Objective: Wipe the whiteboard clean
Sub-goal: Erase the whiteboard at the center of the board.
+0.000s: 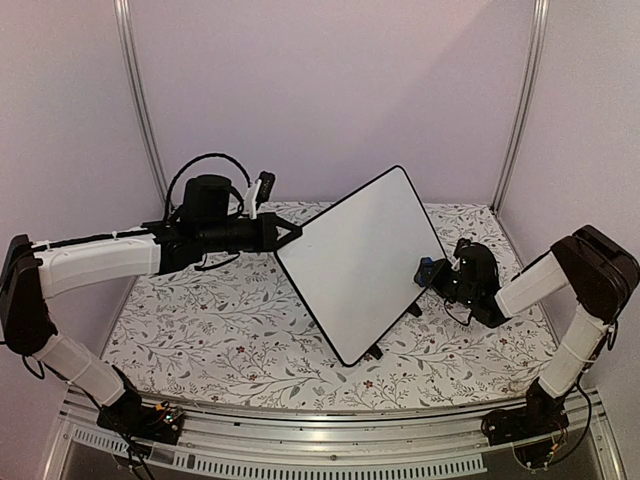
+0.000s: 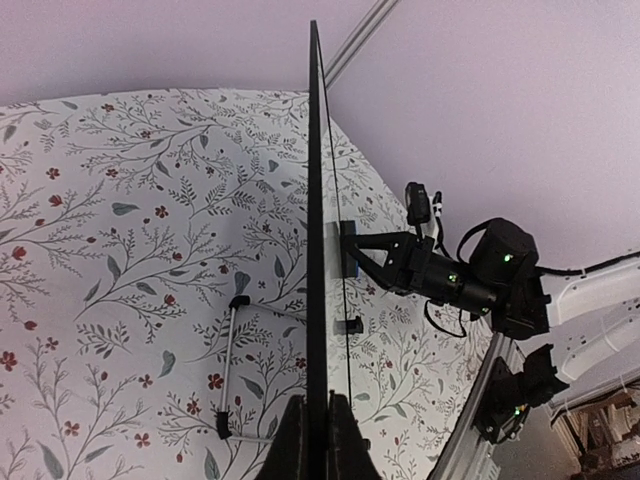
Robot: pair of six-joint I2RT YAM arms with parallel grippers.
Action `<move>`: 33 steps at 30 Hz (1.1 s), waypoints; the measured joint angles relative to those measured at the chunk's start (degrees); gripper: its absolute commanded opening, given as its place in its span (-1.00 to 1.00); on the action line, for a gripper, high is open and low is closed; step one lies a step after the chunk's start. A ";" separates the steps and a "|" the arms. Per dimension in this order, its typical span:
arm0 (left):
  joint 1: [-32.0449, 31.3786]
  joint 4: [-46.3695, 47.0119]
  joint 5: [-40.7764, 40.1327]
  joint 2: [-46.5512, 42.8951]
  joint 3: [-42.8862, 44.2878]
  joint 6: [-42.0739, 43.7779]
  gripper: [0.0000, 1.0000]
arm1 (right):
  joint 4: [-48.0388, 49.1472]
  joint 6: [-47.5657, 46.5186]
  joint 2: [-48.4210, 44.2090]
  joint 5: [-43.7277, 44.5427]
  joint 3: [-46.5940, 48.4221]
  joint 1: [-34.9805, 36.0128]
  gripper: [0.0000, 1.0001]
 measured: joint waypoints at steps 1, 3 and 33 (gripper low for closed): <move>0.00 -0.02 -0.11 0.00 0.00 -0.02 -1.00 | -0.11 -0.24 0.13 0.02 0.74 -0.02 -0.58; 0.00 -0.07 -0.22 0.00 0.00 -0.07 -1.00 | -0.28 -0.61 0.20 -0.02 1.55 0.07 -0.59; 0.00 -0.13 -0.35 -0.04 0.00 0.17 -1.00 | -7.74 -15.10 -7.80 7.76 0.00 25.73 -0.61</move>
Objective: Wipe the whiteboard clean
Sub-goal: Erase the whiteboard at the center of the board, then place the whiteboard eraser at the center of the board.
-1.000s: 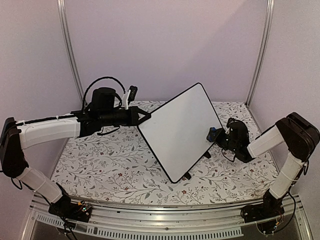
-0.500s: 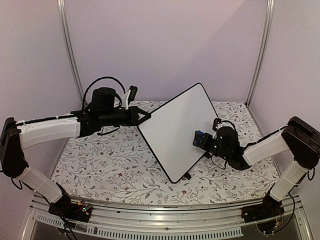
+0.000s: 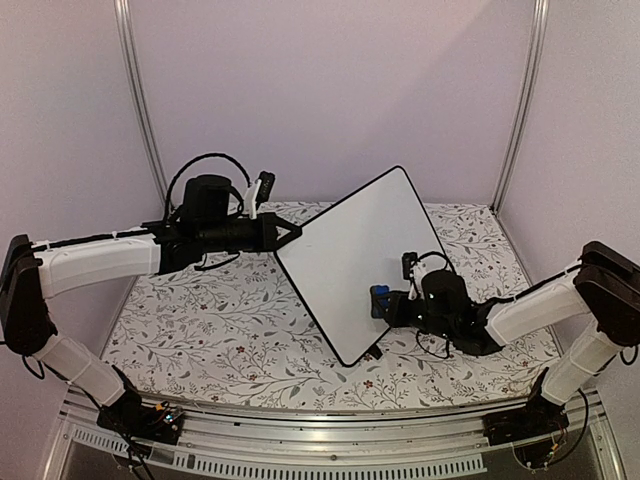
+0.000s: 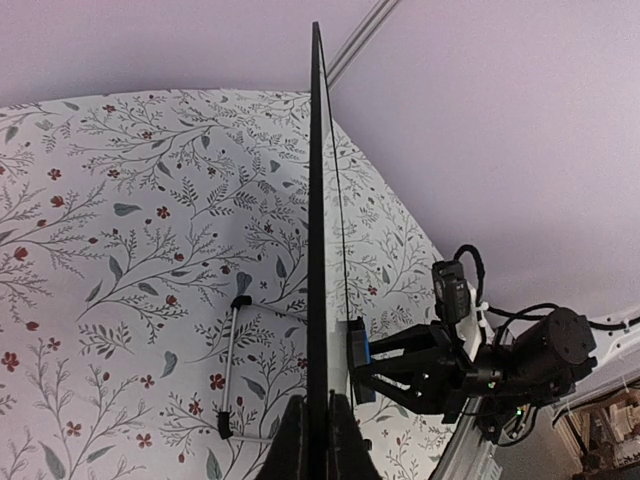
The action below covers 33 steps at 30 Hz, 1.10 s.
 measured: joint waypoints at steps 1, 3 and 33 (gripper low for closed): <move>0.00 0.02 0.00 0.00 0.00 0.02 -1.00 | -0.68 -0.59 -0.39 -0.66 -0.35 0.15 -0.61; 0.00 0.02 0.02 0.00 0.00 0.02 -1.00 | -2.78 -1.99 -1.40 -1.95 -1.22 0.68 -0.61; -0.42 0.04 1.29 -0.39 0.00 2.47 -0.71 | -33.57 1.27 -21.77 -3.06 -7.41 1.79 0.51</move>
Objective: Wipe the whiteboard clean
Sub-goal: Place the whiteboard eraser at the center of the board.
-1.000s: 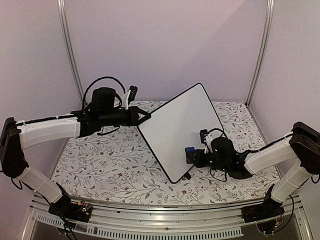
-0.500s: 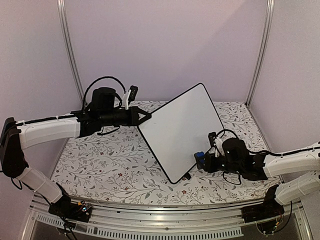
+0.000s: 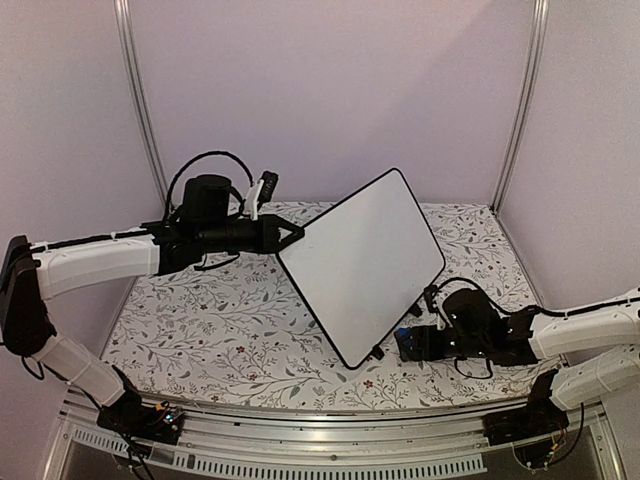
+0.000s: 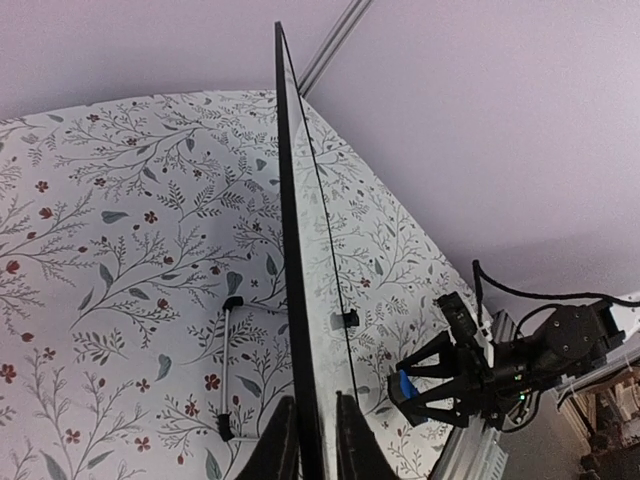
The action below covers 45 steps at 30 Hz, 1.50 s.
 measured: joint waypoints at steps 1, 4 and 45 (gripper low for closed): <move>-0.07 -0.04 0.02 -0.11 -0.02 0.13 -0.70 | -0.46 0.48 0.00 -0.20 -0.33 0.00 0.54; -0.33 -0.13 0.20 -0.44 -0.11 0.44 -0.63 | -3.19 2.12 0.55 -0.28 -0.79 -0.02 0.57; -0.63 0.26 -1.81 -4.07 -0.87 1.40 -0.34 | -20.28 -3.76 16.55 14.03 16.44 -14.99 0.60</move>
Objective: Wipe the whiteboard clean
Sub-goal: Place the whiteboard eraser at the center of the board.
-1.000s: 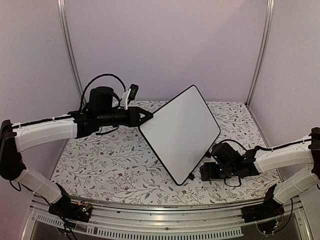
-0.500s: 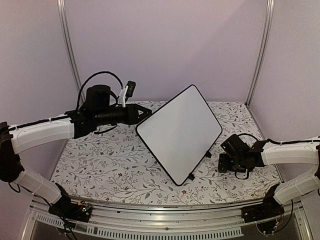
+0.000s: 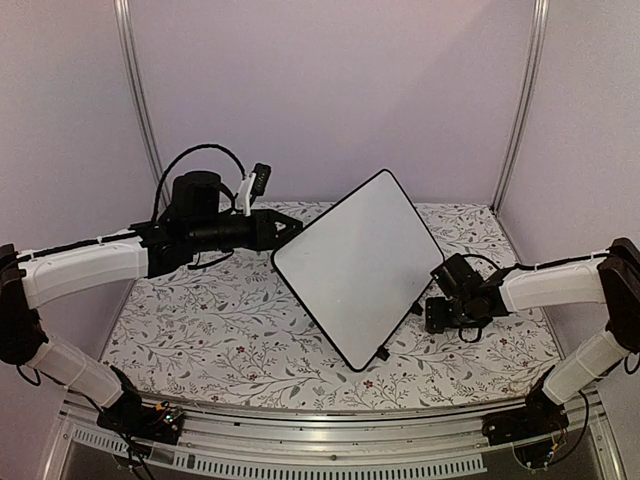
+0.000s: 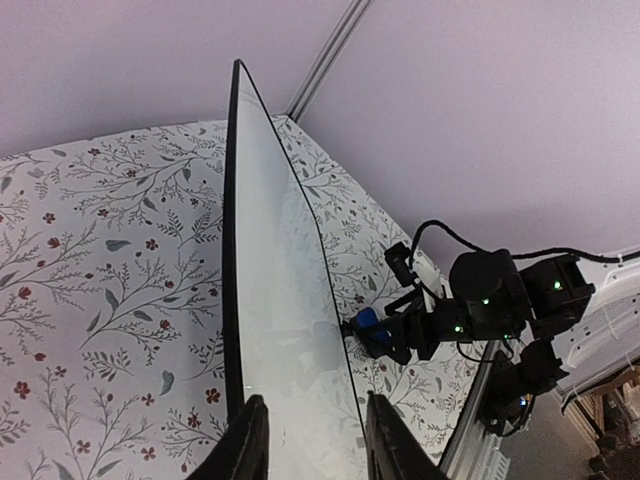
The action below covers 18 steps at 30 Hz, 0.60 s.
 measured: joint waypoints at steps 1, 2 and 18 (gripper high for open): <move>0.00 0.00 0.00 0.00 0.00 -0.02 -0.33 | 0.09 -0.31 0.09 -0.22 0.00 -0.09 0.60; 0.00 0.00 0.00 0.00 -0.02 -0.02 -0.33 | 0.28 -0.61 0.09 -0.63 0.00 -0.11 0.59; 0.00 0.00 0.04 0.00 -0.09 -0.02 -0.33 | 8.96 -7.23 -2.36 -11.26 -1.51 -0.42 0.56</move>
